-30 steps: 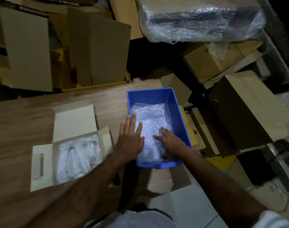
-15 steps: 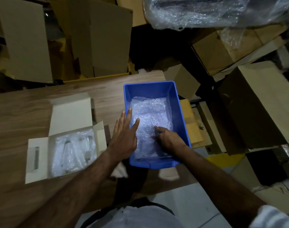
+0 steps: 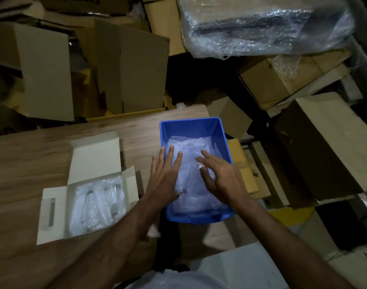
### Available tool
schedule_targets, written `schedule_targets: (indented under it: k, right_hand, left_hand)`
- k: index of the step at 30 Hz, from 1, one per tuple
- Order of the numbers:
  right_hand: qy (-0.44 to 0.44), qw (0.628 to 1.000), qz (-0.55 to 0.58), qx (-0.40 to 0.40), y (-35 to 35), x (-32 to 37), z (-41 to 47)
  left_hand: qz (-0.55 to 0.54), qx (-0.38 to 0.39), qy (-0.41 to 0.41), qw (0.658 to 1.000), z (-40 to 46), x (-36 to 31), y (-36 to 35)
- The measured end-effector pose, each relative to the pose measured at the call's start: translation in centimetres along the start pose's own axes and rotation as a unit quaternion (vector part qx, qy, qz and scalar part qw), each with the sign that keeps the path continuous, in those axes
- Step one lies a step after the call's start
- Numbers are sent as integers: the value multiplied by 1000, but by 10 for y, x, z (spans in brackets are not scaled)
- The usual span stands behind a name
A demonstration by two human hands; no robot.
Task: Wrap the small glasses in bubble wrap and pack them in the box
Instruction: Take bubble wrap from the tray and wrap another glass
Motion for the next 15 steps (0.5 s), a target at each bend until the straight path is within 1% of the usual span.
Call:
schedule_targets:
  k: [3, 5, 7, 10, 12, 15]
  right_hand:
    - [38, 999, 6, -20, 16, 18, 0]
    - [75, 996, -6, -43, 27, 27, -1]
    - [102, 994, 1, -41, 31, 34, -5]
    - [117, 993, 6, 25, 13, 49, -13]
    - [120, 991, -4, 65, -7, 63, -16]
    - [119, 988, 36, 95, -33, 86, -14]
  left_hand:
    - [-72, -79, -20, 994, 11, -3, 18]
    - [-125, -137, -43, 982, 10, 3, 38]
    - [-192, -140, -73, 969, 1, 7, 59]
    - [-259, -119, -103, 953, -27, 18, 85]
    - [-280, -116, -110, 947, -48, 25, 103]
    - [-283, -125, -106, 945, -77, 38, 129]
Point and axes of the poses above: each hand's wrist, its own z-axis towards the middle knuckle, its own y-axis out of the back of the hand, x = y × z, the point moved 8 cm from there along z, towards the middle knuckle, and after that the axes turned 6 degrees about -x, right-handed, at the moved point
